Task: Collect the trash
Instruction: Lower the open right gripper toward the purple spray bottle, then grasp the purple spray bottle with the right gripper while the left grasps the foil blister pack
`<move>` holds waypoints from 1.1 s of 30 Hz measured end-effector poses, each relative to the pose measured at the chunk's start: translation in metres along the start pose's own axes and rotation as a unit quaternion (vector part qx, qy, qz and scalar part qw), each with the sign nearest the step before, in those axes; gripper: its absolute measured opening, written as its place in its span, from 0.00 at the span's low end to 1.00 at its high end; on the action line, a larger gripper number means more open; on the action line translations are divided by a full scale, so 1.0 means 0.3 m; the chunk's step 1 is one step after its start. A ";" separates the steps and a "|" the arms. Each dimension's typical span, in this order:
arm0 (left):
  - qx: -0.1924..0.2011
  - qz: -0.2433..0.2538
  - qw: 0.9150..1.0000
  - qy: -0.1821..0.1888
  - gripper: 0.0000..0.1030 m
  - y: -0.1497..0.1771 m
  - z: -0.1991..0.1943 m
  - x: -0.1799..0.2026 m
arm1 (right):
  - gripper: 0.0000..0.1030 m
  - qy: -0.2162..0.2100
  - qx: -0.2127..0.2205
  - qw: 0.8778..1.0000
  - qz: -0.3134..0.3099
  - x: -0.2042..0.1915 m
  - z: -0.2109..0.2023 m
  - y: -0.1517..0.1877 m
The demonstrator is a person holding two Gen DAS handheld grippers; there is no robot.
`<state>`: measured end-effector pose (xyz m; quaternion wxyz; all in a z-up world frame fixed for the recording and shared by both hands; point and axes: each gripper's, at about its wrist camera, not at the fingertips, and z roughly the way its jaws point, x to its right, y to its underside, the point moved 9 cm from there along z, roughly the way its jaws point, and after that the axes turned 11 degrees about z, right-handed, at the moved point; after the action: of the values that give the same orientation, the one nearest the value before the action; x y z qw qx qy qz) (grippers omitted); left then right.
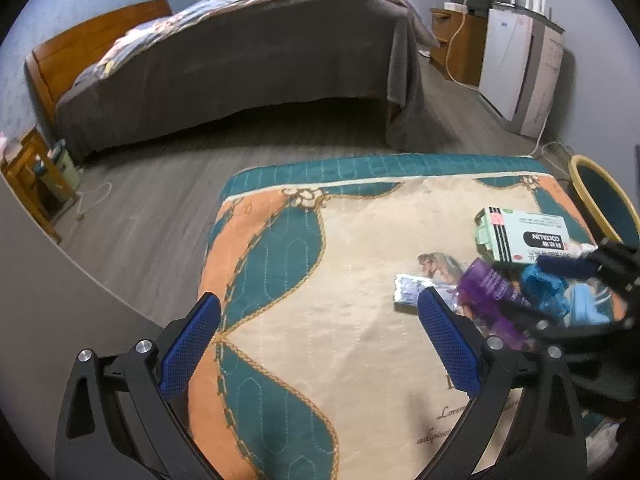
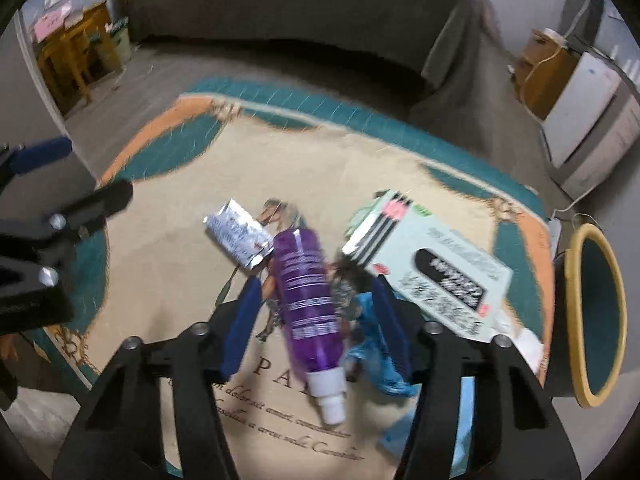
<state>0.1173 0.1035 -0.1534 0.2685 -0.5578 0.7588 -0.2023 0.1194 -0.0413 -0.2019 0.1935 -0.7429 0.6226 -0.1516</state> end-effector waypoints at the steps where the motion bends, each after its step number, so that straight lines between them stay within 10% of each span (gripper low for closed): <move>1: -0.001 -0.003 1.000 0.002 0.95 0.002 0.005 -0.002 | 0.50 0.002 -0.006 1.000 -0.003 -0.004 0.016 0.006; 8: -0.017 0.015 1.000 0.009 0.95 0.020 0.041 0.023 | 0.49 0.013 -0.039 0.999 -0.021 -0.009 0.106 0.033; 11: -0.022 0.021 0.999 0.010 0.95 0.021 0.056 0.039 | 0.31 0.003 -0.042 0.999 -0.015 -0.003 0.108 0.028; 33: -0.048 0.048 0.996 0.062 0.81 0.019 0.215 0.265 | 0.31 -0.004 0.023 0.997 0.078 0.268 -0.088 -0.111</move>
<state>0.1354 0.0289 -0.2211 0.2036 -0.5190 0.8089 -0.1867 0.1503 -0.1180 -0.1640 0.2243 -0.6879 0.6743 -0.1478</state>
